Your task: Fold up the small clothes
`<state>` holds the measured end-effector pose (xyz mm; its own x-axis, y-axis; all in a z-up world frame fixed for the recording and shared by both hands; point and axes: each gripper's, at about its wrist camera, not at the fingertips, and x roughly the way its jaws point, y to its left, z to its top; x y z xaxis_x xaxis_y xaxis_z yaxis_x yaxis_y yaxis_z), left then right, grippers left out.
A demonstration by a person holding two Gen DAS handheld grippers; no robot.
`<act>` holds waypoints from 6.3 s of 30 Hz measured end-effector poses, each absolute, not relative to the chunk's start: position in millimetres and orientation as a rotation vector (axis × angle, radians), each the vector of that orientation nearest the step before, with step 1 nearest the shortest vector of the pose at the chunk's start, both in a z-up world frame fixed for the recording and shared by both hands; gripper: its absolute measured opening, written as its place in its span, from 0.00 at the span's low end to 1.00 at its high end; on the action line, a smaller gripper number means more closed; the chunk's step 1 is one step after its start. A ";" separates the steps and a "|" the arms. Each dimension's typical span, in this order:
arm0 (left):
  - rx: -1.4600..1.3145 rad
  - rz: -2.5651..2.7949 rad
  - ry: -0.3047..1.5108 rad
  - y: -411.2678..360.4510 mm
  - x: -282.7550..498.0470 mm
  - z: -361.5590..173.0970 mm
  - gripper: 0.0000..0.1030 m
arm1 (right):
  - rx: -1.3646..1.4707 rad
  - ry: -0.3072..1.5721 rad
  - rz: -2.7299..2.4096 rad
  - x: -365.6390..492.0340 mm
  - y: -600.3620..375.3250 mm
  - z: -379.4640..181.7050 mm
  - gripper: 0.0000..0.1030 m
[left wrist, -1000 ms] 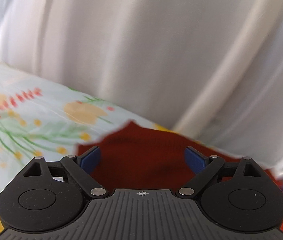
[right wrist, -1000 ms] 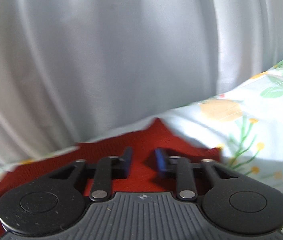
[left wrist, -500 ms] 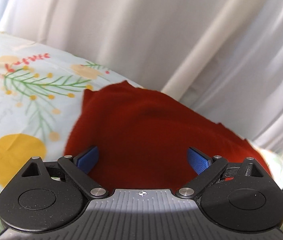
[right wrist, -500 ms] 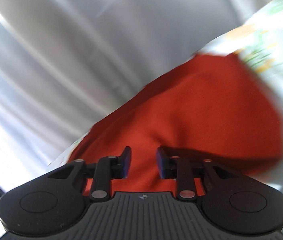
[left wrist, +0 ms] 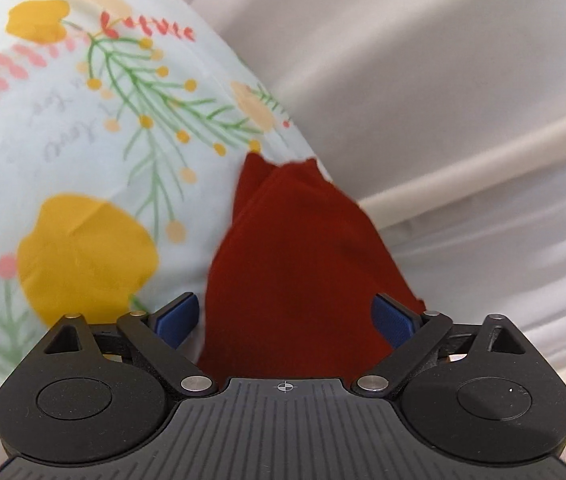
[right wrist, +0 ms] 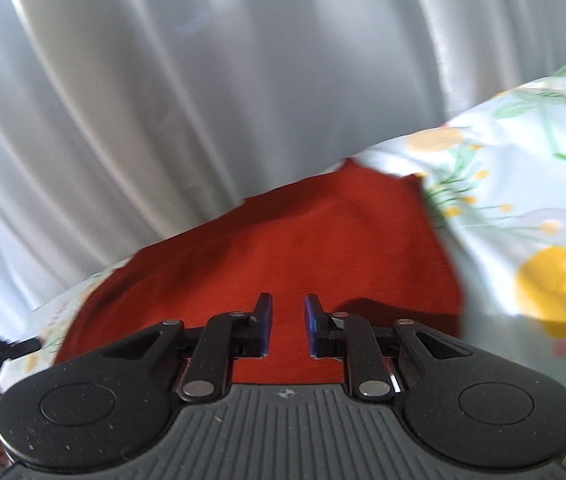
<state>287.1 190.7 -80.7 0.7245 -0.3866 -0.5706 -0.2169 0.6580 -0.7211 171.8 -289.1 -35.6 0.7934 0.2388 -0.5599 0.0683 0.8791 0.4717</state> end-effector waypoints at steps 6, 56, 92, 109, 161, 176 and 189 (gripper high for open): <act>-0.869 -0.123 0.805 197.7 309.9 -83.8 0.68 | 0.445 0.687 0.241 190.9 -242.7 -31.1 0.17; -0.430 -0.357 0.852 -15.9 317.6 -44.7 0.36 | 0.439 0.657 0.133 177.9 -250.6 -21.6 0.09; -0.600 -0.098 0.838 80.4 276.0 -47.8 0.71 | 0.345 0.741 0.330 240.4 -189.5 -20.9 0.11; -0.732 -0.268 0.836 84.5 272.3 -58.3 0.80 | 0.467 0.805 0.331 276.9 -214.1 -37.2 0.39; -0.328 -0.251 0.860 6.3 278.0 -32.0 0.87 | 0.137 0.675 0.111 292.1 -253.4 -28.5 0.12; -0.415 -0.255 0.903 5.9 286.1 -51.8 0.88 | 0.212 0.706 0.204 200.3 -231.8 -38.5 0.26; -0.528 -0.406 0.905 10.6 269.3 -45.1 0.90 | 0.668 0.847 0.164 247.2 -325.5 -58.5 0.38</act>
<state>269.3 10.6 -45.1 0.5575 -0.5405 -0.6301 0.1110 0.8007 -0.5886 247.2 -325.5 -58.5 0.6637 0.3895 -0.6386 0.1223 0.7857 0.6063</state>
